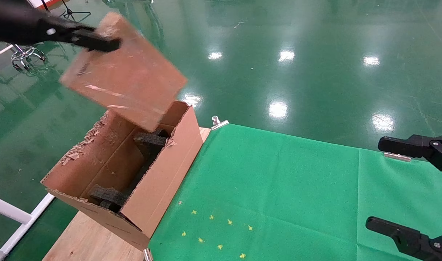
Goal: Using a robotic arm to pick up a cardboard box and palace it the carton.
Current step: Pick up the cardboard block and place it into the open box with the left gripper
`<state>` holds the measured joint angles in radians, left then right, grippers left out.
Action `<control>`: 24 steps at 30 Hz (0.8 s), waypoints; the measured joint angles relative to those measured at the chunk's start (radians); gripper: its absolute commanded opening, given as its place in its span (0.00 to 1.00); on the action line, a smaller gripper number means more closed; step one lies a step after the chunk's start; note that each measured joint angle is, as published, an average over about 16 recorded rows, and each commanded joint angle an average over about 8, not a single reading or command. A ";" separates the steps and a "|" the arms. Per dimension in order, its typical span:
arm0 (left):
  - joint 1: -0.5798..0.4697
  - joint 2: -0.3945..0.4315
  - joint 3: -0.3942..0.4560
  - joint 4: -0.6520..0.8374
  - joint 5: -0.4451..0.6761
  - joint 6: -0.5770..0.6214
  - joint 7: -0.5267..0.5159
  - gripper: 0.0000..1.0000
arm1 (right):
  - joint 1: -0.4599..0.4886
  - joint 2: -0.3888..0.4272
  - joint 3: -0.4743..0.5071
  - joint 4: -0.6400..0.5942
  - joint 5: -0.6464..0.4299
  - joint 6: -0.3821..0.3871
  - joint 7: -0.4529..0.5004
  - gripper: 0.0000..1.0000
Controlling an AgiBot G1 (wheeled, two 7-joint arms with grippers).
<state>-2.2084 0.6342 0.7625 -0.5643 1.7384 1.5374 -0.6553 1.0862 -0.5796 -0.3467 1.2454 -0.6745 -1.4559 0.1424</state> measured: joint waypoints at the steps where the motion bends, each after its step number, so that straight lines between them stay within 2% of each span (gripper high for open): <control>1: -0.005 0.000 0.009 0.024 0.017 -0.005 0.023 0.00 | 0.000 0.000 0.000 0.000 0.000 0.000 0.000 1.00; 10: 0.034 0.026 0.079 0.221 0.134 -0.113 0.187 0.00 | 0.000 0.000 0.000 0.000 0.000 0.000 0.000 1.00; 24: 0.159 0.117 0.093 0.428 0.160 -0.365 0.261 0.00 | 0.000 0.000 0.000 0.000 0.000 0.000 0.000 1.00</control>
<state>-2.0497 0.7509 0.8557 -0.1359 1.8982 1.1729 -0.3946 1.0862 -0.5796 -0.3468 1.2454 -0.6744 -1.4559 0.1424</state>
